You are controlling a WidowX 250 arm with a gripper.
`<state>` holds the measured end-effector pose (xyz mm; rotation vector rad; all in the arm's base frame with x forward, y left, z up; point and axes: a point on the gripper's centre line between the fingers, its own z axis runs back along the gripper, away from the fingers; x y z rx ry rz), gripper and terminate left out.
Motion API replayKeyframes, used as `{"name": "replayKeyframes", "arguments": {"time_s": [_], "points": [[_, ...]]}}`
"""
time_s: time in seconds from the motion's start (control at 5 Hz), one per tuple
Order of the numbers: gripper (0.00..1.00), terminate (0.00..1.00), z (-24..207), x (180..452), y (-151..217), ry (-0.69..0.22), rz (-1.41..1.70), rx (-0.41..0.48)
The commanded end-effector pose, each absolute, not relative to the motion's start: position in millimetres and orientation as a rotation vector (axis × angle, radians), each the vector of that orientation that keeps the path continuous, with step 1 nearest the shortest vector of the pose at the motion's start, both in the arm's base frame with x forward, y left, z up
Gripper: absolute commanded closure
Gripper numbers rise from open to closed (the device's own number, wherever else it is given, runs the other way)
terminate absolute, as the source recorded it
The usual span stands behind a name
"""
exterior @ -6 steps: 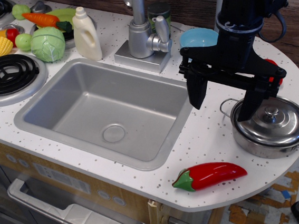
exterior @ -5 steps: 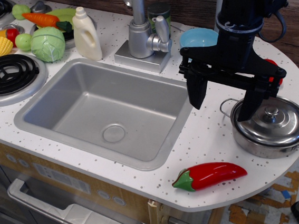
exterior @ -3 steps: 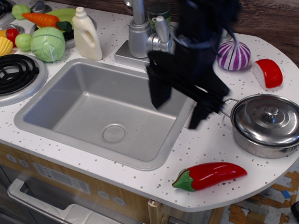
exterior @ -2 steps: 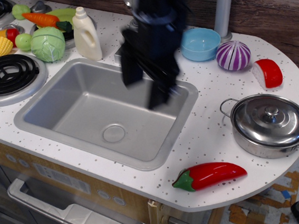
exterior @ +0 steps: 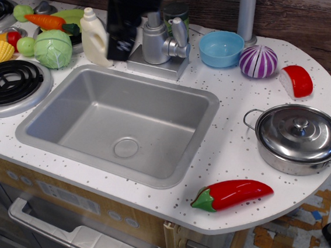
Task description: Put detergent in sink
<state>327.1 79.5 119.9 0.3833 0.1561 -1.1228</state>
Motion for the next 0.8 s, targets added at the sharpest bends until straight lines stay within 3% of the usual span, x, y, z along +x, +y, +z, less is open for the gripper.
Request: {"name": "replayKeyframes", "arguments": {"time_s": [0.0, 0.2, 0.6], "points": [[0.00, 0.00, 130.3, 351.1, 112.7, 0.106, -1.447, 0.583], [0.00, 0.00, 128.9, 359.2, 122.7, 0.068, -1.670, 0.744], [0.00, 0.00, 126.9, 383.5, 150.5, 0.032, -1.831, 0.723]]}}
